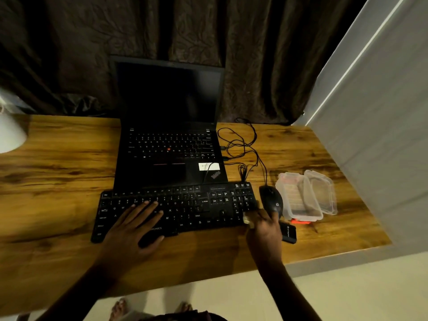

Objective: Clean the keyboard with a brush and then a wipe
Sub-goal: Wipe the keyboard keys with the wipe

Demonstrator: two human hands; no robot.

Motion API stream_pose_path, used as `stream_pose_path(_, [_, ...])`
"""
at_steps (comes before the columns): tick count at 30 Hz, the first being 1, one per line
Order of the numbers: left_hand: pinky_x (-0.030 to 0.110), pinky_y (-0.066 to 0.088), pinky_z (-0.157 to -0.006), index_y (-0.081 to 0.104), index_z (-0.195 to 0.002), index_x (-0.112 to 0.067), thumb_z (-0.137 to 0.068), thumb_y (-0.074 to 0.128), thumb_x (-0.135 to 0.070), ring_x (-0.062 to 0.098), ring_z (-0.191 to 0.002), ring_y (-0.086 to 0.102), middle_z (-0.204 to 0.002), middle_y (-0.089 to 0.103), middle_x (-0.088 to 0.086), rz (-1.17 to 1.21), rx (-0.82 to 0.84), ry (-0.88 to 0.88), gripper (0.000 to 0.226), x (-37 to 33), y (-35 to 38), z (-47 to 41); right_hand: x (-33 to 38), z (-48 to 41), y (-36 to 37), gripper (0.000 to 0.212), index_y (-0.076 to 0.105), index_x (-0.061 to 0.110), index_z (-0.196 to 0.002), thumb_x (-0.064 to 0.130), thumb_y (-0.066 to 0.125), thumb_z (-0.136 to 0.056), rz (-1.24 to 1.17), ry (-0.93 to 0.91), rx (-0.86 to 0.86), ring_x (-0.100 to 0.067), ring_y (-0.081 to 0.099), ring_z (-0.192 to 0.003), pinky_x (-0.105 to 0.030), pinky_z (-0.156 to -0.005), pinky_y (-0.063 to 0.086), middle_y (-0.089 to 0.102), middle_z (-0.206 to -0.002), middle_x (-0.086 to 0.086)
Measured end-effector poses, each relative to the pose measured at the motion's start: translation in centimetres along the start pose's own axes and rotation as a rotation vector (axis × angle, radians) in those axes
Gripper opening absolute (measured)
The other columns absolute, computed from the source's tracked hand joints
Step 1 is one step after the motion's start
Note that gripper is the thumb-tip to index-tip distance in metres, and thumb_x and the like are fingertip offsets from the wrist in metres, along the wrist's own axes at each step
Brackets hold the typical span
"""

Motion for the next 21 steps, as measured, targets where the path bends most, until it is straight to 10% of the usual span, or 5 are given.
stream_pose_path(21, [0.047,0.025,-0.117,0.053,-0.141,-0.020,-0.092,0.041,-0.062,0.019,-0.144,0.033,-0.154,0.041,0.003,0.009,-0.037,0.007,0.065,-0.4,-0.5,0.0,2.9,1.1,0.1,0.037,0.073,0.010,-0.096,0.004,0.083,-0.062,-0.022,-0.074,0.039,-0.040,0.064,-0.098,-0.052,-0.075,0.060,0.071,-0.102,-0.013])
Point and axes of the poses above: each hand's wrist, its own z-axis away from the middle knuckle, its own y-axis out of the palm, x = y × z, the point moved 7 cm from there along -z, towards the middle knuckle
